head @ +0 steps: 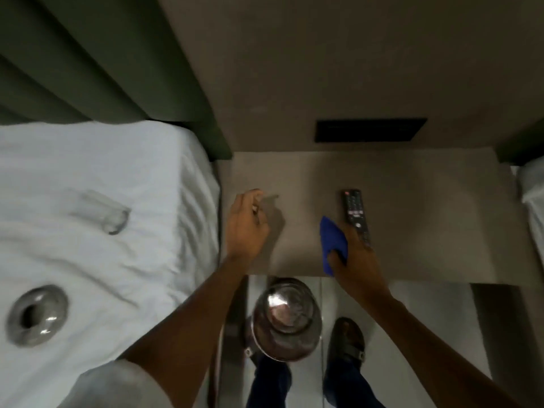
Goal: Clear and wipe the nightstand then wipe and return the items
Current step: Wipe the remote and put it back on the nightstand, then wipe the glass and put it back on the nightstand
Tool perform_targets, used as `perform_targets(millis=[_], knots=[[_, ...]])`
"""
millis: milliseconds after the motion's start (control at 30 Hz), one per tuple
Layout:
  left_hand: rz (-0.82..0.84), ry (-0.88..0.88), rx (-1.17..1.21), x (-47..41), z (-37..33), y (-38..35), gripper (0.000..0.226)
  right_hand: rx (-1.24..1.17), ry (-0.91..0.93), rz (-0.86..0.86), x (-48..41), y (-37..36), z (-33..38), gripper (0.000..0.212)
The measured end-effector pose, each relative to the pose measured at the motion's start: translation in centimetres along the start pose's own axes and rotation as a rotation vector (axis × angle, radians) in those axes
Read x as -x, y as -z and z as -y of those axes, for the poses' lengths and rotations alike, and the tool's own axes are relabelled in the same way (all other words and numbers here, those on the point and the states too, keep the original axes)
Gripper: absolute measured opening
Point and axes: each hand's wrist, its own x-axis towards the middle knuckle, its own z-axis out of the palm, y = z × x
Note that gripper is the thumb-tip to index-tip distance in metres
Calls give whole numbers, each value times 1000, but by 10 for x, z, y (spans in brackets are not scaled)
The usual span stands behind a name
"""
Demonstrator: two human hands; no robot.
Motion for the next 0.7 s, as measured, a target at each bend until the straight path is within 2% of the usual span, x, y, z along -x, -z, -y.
perform_targets(millis=[100, 200, 267, 333, 400, 433, 500, 600, 700], knots=[[-90, -132, -143, -32, 32, 97, 41, -33, 70, -13, -19, -29, 50, 61], [-73, -179, -389, -61, 76, 187, 57, -57, 129, 11, -34, -56, 96, 53], [84, -101, -576, -81, 109, 243, 78, -135, 194, 29, -38, -75, 130, 53], [391, -24, -833, -97, 145, 278, 97, -187, 231, 33, -39, -93, 154, 48], [631, -34, -1089, -102, 176, 295, 101, -232, 264, 72, -35, -110, 170, 44], [660, -74, -1165, -103, 188, 298, 99, -245, 275, 85, -32, -118, 176, 45], [592, -209, -1171, -102, 204, 297, 89, -239, 274, 100, -25, -132, 179, 51], [457, -352, -976, -89, 210, 289, 81, -275, 245, 189, -14, -150, 183, 54], [455, -234, -644, -58, 182, 264, 76, -322, 245, 258, -6, -163, 195, 57]])
